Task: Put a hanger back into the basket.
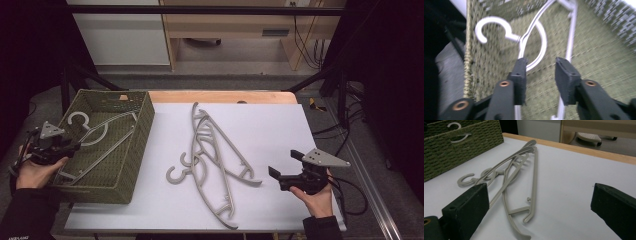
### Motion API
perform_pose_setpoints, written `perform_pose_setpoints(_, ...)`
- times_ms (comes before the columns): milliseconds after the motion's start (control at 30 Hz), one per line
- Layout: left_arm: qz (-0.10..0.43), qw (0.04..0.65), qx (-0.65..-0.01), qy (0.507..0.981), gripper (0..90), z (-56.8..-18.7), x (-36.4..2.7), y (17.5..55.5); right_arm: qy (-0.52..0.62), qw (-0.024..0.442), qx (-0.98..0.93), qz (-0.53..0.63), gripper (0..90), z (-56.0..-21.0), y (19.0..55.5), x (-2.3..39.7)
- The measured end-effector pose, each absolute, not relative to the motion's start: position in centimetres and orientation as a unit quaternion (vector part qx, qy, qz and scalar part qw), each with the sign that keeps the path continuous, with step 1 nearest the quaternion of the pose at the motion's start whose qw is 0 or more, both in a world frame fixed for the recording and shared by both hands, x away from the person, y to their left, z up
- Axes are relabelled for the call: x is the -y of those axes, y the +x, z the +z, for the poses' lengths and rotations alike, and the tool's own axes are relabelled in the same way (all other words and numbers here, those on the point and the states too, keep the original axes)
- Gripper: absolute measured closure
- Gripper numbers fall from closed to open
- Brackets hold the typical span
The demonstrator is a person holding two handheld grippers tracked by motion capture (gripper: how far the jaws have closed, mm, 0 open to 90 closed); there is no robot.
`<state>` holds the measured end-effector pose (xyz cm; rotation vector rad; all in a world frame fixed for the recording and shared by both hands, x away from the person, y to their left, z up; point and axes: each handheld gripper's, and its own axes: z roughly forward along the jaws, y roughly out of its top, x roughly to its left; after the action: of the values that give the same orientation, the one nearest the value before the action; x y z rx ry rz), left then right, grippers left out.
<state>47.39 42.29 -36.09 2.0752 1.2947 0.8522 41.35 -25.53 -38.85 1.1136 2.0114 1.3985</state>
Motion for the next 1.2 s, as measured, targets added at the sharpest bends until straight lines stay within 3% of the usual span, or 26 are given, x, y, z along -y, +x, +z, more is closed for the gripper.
perform_pose_setpoints(133, 0.316, 0.314, -0.479, 0.756, 48.6, -35.2, -41.8, 46.5, 0.404, 0.222, -0.726, 0.51, 1.2, -38.8, 41.4, 25.5)
perform_pose_setpoints(367, 0.306, 0.402, -0.447, 0.738, 42.6, -33.8, -38.5, 44.3, 0.404, 0.223, -0.725, 0.511, 0.9, -38.6, 41.2, 25.1)
perform_pose_setpoints(733, 0.277, 0.486, -0.393, 0.73, 18.0, -33.6, -32.9, 41.7, 0.392, 0.212, -0.731, 0.516, 0.8, -38.0, 40.9, 23.9)
perform_pose_setpoints(1000, 0.255, 0.524, -0.36, 0.729, 11.3, -34.7, -30.2, 40.2, 0.385, 0.205, -0.734, 0.521, 0.9, -37.8, 40.7, 22.6)
perform_pose_setpoints(1200, 0.236, 0.514, -0.351, 0.746, 9.8, -35.6, -29.1, 40.3, 0.38, 0.193, -0.745, 0.513, 1.3, -37.9, 40.7, 21.4)
